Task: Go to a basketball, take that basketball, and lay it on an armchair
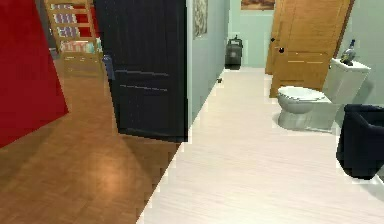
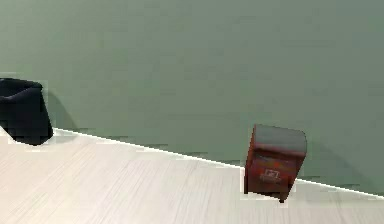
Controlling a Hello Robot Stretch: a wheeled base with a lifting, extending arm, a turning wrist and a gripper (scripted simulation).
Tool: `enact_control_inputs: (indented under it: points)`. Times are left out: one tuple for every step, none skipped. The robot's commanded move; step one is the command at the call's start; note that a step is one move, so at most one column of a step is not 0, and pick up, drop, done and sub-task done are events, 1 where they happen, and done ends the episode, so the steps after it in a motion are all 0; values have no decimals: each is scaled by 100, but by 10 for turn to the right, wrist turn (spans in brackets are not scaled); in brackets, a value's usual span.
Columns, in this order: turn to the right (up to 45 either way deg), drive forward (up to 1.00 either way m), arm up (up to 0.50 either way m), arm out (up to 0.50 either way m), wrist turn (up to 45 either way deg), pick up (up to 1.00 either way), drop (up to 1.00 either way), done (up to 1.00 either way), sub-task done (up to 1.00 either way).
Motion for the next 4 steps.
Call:
enact_control_inputs:
  points:
    - [120,0,0,0,0,0,0,0,0]
    - [0,100,0,0,0,0,0,0,0]
    - [0,100,0,0,0,0,0,0,0]
    - [30,0,0,0,0,0,0,0,0]
